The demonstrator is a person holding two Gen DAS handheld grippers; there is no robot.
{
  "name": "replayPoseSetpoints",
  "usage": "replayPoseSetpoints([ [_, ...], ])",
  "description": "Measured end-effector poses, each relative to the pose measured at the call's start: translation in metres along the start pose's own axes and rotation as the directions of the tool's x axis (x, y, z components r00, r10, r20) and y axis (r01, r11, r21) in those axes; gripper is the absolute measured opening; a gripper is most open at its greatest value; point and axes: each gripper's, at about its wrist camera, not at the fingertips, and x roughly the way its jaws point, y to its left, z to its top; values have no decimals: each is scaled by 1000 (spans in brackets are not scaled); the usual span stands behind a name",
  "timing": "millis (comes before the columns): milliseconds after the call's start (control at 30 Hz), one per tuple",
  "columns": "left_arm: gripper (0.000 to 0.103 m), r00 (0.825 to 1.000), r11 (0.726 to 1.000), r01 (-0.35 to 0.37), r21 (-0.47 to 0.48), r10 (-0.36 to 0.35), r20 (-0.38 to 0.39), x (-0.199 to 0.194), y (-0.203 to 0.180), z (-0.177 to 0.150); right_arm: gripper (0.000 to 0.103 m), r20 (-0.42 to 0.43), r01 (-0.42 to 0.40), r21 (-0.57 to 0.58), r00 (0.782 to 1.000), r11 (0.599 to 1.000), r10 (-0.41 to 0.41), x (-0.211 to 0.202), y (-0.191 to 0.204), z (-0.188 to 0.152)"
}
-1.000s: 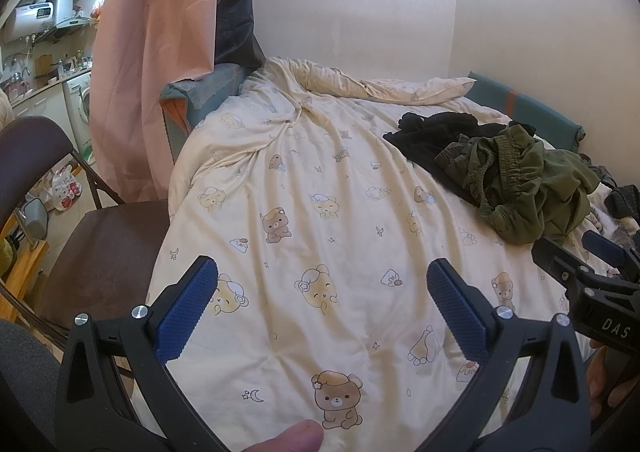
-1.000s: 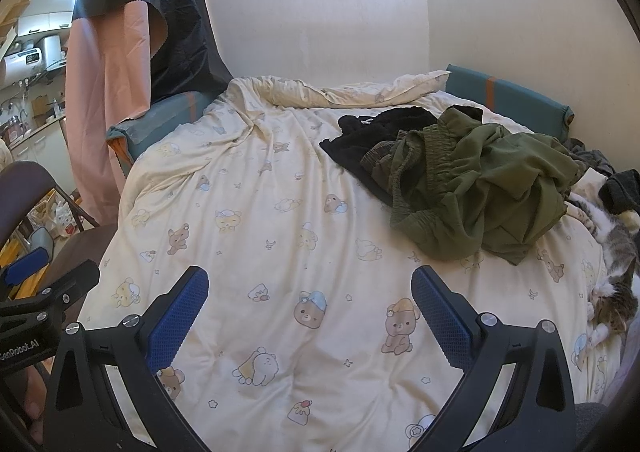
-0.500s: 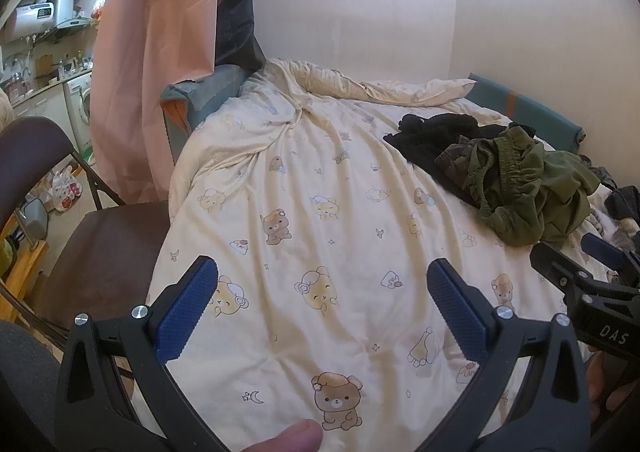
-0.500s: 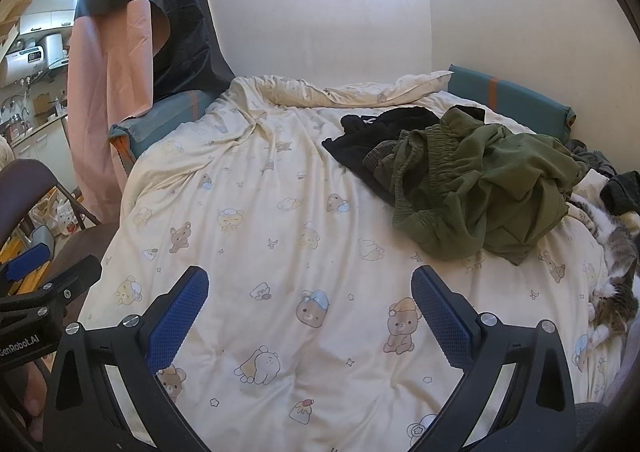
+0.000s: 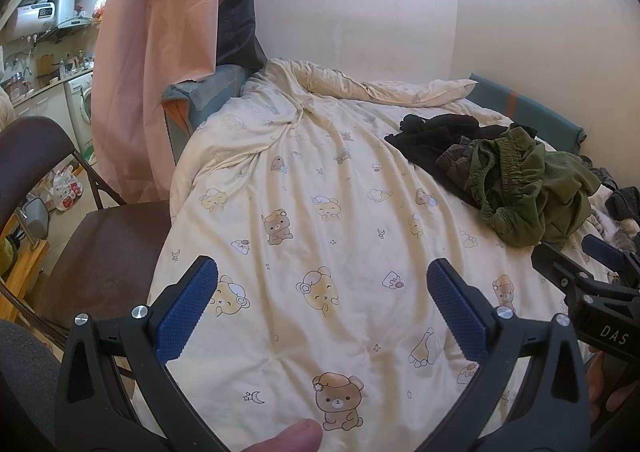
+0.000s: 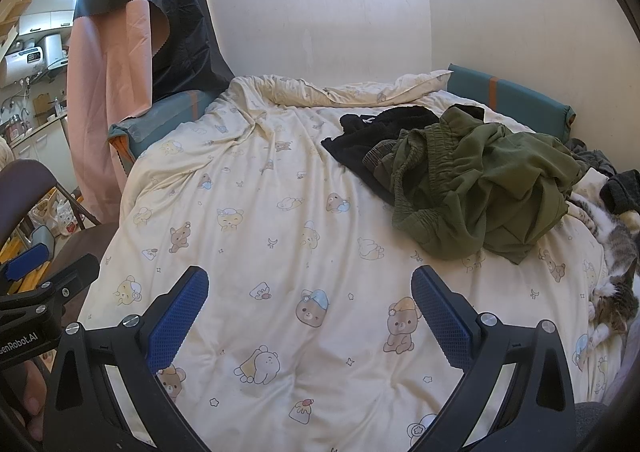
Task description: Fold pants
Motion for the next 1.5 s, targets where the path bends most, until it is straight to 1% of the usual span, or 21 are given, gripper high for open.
replayPoseSetpoints([
  [367,103,1000,1000,0,-15,0,-5,2,4,0,103,-3,5,-6,1000,1000,-5,1,3,-1],
  [633,103,1000,1000,-3,-19,2,-13,4,4,0,103,-5,14,-4,1000,1000,-14,3,-3,-5],
  [767,103,1000,1000,-5,-3,5,-7,5,2,0,103,-9,14,3,1000,1000,-14,4,-5,-4],
  [1067,103,1000,1000,-3,27,4,-23,16,-4,5,103,-14,16,38,1000,999,-15,6,-13,-1],
  [1233,103,999,999,0,36,1,-35,27,-7,17,103,-18,47,55,999,997,-46,15,-29,9],
  [1333,103,999,999,1,42,1,-34,36,-9,28,103,-19,70,94,997,993,-68,25,-49,20],
  [1500,103,998,998,-5,67,9,-57,65,-17,42,103,-32,140,120,990,983,-137,55,-91,42],
])
